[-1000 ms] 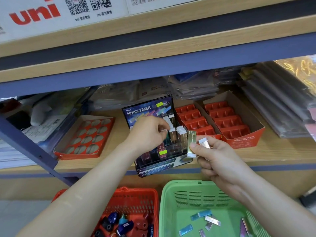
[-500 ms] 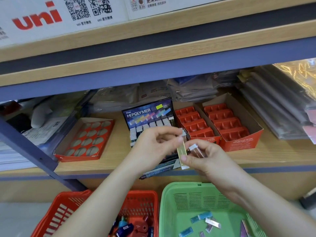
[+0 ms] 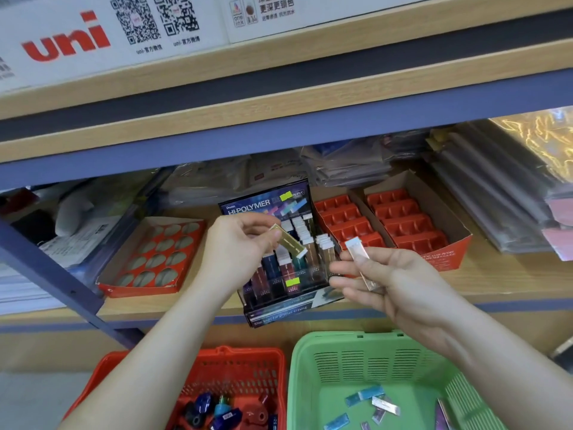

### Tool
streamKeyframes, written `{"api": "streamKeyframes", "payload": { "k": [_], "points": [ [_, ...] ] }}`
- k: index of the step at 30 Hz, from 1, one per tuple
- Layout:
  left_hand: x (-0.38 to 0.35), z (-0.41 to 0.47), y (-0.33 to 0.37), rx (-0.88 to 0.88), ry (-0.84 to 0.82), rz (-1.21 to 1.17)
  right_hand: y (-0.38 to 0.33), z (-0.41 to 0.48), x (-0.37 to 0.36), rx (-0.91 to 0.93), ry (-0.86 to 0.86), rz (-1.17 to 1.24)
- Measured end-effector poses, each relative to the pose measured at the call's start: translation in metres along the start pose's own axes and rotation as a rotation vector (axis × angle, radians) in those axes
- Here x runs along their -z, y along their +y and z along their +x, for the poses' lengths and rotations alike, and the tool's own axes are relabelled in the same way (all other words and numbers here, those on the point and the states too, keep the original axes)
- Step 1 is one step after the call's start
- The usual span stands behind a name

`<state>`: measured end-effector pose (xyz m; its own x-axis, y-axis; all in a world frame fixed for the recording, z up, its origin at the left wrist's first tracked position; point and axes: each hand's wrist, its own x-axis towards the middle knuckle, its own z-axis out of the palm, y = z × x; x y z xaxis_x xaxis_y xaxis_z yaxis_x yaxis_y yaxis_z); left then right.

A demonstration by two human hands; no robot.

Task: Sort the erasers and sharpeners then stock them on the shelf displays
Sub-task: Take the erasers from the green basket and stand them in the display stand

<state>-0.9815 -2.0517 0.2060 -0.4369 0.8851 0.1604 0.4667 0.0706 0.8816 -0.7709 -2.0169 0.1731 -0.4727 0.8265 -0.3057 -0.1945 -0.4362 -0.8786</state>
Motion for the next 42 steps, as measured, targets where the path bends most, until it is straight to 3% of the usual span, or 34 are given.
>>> {"api": "streamKeyframes", "payload": {
  "k": [4, 8, 11, 15, 20, 25, 31, 35, 42],
  "points": [
    [-0.014, -0.002, 0.010, 0.035, -0.078, -0.124, -0.002, -0.001, 0.001, 0.049, -0.026, -0.003],
    [-0.039, -0.028, 0.011, 0.141, -0.145, -0.348, -0.002, 0.001, -0.001, 0.076, -0.051, 0.158],
    [-0.049, -0.037, 0.004, 0.138, -0.149, -0.278, 0.000, 0.002, 0.000, 0.106, -0.026, 0.181],
    [-0.047, -0.037, 0.002, 0.121, -0.244, -0.179, -0.002, 0.001, 0.002, 0.103, -0.035, 0.107],
    [-0.033, -0.020, 0.016, 0.129, -0.319, -0.325, -0.004, -0.002, 0.005, 0.142, -0.114, -0.156],
    [-0.028, -0.001, 0.029, 0.108, -0.542, -0.074, 0.000, -0.001, 0.001, 0.210, -0.159, -0.382],
    [-0.007, 0.029, 0.020, 0.041, -0.220, 0.123, -0.009, 0.008, 0.019, 0.115, 0.140, -0.104],
    [-0.017, 0.037, 0.006, -0.106, -0.217, 0.414, -0.013, 0.011, 0.024, 0.083, 0.150, 0.082],
    [-0.040, 0.035, -0.005, -0.358, -0.258, 0.695, -0.007, 0.008, 0.018, 0.087, 0.113, -0.012]
  ]
}}
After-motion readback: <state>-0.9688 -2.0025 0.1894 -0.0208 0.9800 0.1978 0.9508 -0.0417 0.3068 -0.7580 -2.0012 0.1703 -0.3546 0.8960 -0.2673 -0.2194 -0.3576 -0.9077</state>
